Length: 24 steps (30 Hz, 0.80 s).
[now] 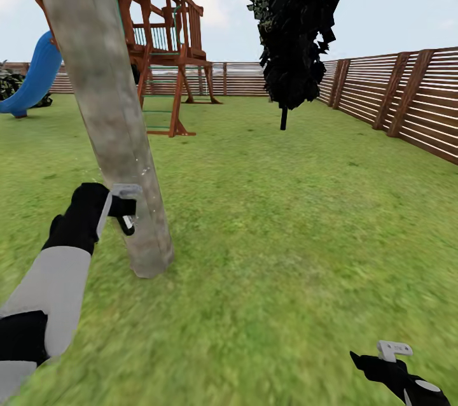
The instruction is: In the garden, pick up the pesticide atomizer on the floor and spray pesticide onto both trees until each tree trunk is fully covered.
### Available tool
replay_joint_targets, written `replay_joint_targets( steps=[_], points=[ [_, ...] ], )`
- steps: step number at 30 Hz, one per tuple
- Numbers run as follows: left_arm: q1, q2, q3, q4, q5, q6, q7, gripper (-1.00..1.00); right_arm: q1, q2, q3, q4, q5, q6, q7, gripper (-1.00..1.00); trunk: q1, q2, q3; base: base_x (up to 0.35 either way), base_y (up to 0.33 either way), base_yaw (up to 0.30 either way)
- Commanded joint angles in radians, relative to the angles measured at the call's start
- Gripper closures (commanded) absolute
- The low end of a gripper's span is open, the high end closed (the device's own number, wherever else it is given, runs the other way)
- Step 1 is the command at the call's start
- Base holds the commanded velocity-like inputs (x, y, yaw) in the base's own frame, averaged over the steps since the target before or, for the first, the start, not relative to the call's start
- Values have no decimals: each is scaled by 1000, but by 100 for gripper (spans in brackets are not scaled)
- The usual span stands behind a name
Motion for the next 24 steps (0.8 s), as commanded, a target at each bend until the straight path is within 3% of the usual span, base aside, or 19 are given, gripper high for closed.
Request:
replay_joint_targets(
  steps=[1, 3, 7, 12, 14, 17, 18, 21, 24],
  points=[
    [-45, -2, 3, 9, -13, 4, -10, 100, -1, 1, -8, -1, 8, 1, 9, -100, 0, 0, -1, 0, 0, 0],
    [-102, -6, 3, 21, -12, 4, -10, 100, -1, 1, -8, -1, 8, 1, 9, -100, 0, 0, -1, 0, 0, 0],
    [-105, -1, -2, 24, -13, 4, -10, 100, -1, 1, -8, -1, 8, 1, 9, -100, 0, 0, -1, 0, 0, 0],
    [29, 5, 0, 24, -18, -13, 0, 100, -1, 3, -7, 0, 9, 1, 10, -100, 0, 0, -1, 0, 0, 0],
    [51, 6, 7, 12, -20, -17, 12, 100, -1, 4, -7, 0, 9, 1, 10, -100, 0, 0, -1, 0, 0, 0],
    [35, 2, 7, 4, -19, -11, 80, 100, -1, 4, -7, 0, 9, 2, 10, -100, 0, 0, -1, 0, 0, 0],
    [7, 0, 5, 1, -20, -8, 103, 100, -1, 4, -7, 0, 8, 1, 10, -100, 0, 0, -1, 0, 0, 0],
    [-63, -3, -1, -4, -24, -3, 118, 100, -1, 4, -8, 0, 8, 1, 10, -100, 0, 0, -1, 0, 0, 0],
    [-61, -1, -4, 2, -24, -8, 135, 100, -1, 3, -7, 1, 10, 1, 10, -100, 0, 0, -1, 0, 0, 0]
  ],
)
